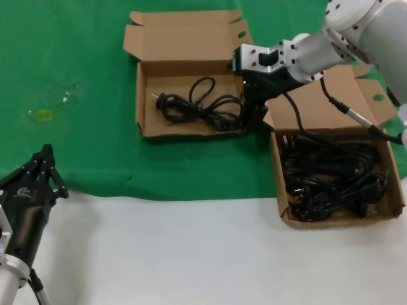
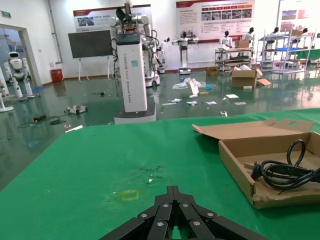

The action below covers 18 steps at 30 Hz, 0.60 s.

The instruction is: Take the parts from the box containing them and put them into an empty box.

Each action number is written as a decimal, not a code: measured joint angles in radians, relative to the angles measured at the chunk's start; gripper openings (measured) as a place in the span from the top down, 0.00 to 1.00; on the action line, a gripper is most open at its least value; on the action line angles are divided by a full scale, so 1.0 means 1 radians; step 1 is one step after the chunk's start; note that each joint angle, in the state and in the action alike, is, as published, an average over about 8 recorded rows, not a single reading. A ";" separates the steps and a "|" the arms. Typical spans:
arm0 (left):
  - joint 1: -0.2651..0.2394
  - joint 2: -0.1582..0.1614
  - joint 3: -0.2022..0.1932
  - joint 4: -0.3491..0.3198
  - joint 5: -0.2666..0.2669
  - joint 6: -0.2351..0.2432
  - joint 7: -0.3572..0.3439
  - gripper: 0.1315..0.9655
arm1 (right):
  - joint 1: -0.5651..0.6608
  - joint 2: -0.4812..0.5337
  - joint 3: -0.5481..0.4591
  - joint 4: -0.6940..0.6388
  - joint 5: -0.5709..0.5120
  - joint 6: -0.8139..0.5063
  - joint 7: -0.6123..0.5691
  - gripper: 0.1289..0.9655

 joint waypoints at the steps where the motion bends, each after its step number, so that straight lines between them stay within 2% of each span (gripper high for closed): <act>1: 0.000 0.000 0.000 0.000 0.000 0.000 0.000 0.98 | 0.000 0.000 0.000 0.000 0.000 0.000 0.000 0.07; 7: 0.000 0.000 0.000 0.000 0.000 0.000 0.000 0.97 | 0.000 0.000 0.000 0.000 0.000 0.000 0.000 0.02; 11: 0.000 0.000 0.000 0.000 0.000 0.000 0.000 0.93 | -0.010 0.002 0.004 0.010 0.004 0.005 0.002 0.00; 18: 0.000 0.000 0.000 0.000 0.000 0.000 0.000 0.89 | -0.094 0.018 0.036 0.098 0.035 0.053 0.025 0.00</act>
